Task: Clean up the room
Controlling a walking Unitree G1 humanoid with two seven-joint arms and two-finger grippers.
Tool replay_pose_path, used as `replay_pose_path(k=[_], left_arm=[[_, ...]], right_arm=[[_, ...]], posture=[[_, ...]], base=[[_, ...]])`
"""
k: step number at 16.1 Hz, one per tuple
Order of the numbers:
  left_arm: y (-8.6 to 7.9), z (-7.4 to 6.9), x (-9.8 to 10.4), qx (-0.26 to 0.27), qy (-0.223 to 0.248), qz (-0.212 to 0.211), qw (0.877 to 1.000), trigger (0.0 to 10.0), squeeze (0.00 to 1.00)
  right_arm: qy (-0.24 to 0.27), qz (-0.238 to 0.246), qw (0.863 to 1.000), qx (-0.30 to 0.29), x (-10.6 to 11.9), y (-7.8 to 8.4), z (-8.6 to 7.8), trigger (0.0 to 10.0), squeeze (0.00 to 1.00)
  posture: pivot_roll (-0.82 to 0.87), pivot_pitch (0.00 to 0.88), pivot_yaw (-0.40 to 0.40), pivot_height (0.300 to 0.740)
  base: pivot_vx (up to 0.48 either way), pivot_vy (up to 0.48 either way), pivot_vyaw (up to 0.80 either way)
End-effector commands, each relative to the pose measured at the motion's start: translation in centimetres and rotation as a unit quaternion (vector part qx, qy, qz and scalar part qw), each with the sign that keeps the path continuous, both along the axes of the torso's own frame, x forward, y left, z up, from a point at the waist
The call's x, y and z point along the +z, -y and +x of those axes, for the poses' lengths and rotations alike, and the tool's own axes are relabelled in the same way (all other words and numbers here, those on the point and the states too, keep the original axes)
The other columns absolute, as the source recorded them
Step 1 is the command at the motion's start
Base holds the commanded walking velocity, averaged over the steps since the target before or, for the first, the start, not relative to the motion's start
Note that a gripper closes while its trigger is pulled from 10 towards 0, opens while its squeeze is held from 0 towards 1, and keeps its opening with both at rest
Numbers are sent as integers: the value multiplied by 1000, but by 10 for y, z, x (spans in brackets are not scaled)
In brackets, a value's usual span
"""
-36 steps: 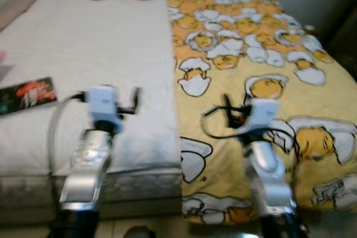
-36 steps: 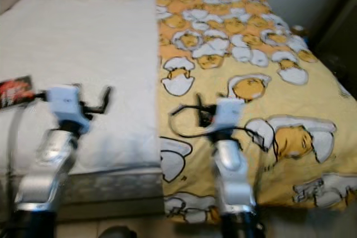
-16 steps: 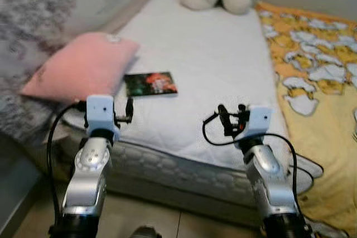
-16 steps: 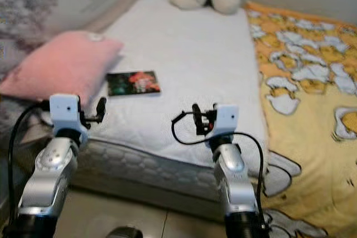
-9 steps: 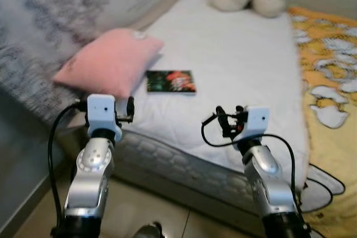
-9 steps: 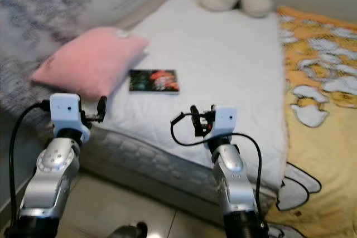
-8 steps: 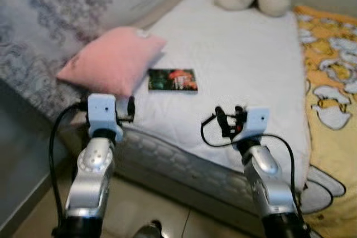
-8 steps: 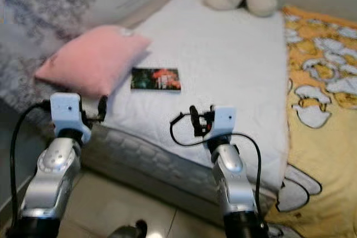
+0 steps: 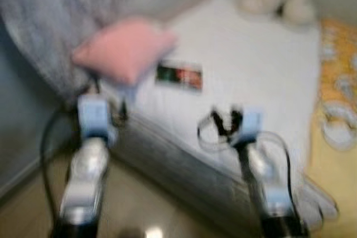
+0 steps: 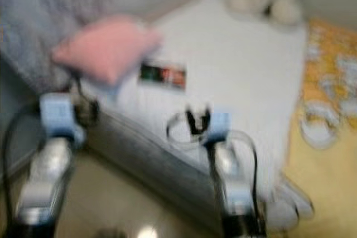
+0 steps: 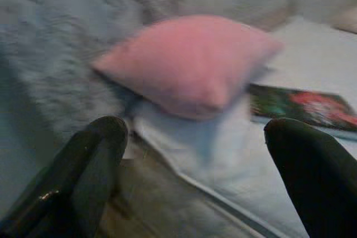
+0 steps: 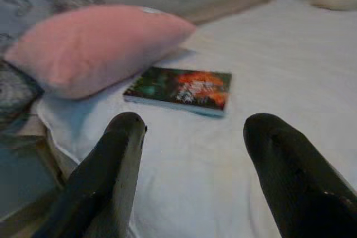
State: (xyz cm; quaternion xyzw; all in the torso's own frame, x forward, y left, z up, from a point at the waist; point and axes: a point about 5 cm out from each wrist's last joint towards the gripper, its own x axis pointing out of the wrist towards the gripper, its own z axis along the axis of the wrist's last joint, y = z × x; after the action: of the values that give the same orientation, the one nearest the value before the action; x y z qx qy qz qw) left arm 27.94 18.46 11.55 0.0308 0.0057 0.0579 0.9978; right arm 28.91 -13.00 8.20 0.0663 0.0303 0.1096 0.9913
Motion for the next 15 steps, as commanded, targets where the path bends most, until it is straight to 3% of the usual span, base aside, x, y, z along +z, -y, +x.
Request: replay_pose_path(k=[1, 6, 9, 15], left_arm=[[5, -1, -2, -7, 0, -8, 1000, 10000, 0], [7, 2, 3, -12, 4, 16, 1000, 10000, 0], [6, 1, 1, -26, -5, 45, 999, 10000, 0], [4, 16, 14, -76, -5, 83, 994, 10000, 0]], right_arm=[[11, -10, 1000, -28, 2, 17, -2, 10000, 0], [-3, 10, 1000, -22, -3, 13, -1, 10000, 0], [-14, 24, 998, -50, -10, 23, -7, 10000, 0], [-18, 29, 997, -74, -20, 19, -15, 10000, 0]], posture=[[99, 0, -77, 740], [103, 0, -64, 740], [100, 0, -48, 740], [87, 0, 29, 740]], base=[[0, 0, 531], [0, 0, 530], [0, 0, 531], [0, 0, 529]])
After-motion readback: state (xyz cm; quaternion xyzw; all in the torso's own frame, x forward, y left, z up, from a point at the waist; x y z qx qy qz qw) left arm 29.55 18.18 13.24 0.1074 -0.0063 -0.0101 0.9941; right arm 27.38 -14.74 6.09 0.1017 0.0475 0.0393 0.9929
